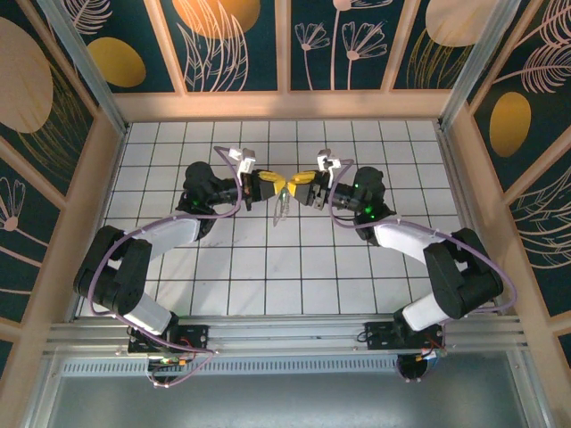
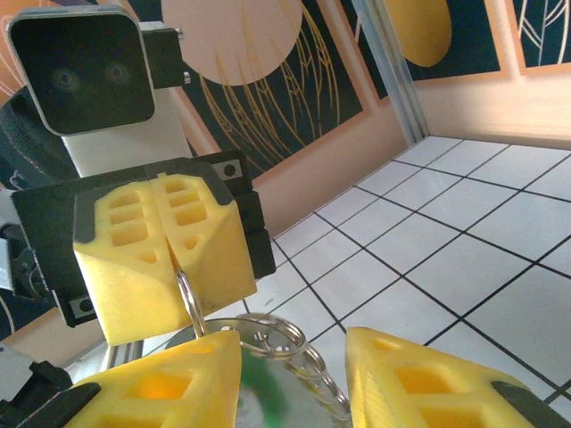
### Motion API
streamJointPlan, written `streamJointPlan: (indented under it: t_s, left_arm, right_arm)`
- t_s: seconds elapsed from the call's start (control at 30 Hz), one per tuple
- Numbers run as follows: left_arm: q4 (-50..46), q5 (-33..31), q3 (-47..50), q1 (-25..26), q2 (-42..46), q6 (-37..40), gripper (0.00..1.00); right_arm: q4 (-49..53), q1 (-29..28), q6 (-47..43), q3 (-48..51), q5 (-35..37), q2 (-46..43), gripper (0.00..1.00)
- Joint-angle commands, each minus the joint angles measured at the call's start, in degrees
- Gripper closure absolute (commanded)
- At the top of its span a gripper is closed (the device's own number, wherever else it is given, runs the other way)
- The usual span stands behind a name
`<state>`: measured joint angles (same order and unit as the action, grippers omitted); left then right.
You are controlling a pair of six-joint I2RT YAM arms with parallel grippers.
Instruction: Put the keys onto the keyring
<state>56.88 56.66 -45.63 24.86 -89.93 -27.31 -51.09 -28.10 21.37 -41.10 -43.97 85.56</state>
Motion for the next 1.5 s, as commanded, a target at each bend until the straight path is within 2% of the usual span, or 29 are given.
streamJointPlan:
  t_s: [0.0,0.37,0.67,1.13,1.47]
  left_arm:
    - [2.80,0.82,-0.43,0.45,0.81,-0.55,1.00]
    - [2.35,0.64,-0.26,0.45,0.94,-0.20,1.00]
    - [2.27,0.68,-0.43,0.45,0.81,-0.22,1.00]
    - [2.37,1.65,-0.23,0.63,0.90,-0.74,1.00]
    - [1.74,3.79,-0.48,0.80,0.56,-0.73,1.00]
  right_arm:
    - [-0.90,-1.26,-1.15,-0.07,-0.27,-2.10,0.64]
    - [-0.79,-2.14,-1.24,1.67,0.90,-4.48,0.64]
    - [-0.72,-2.65,-1.41,3.01,1.34,-6.45,0.68]
    - [-2.99,-2.69,-0.64,0.58,2.22,-2.89,0.70]
    - [-8.17,-0.53,2.18,-0.37,-2.60,-1.44,0.72]
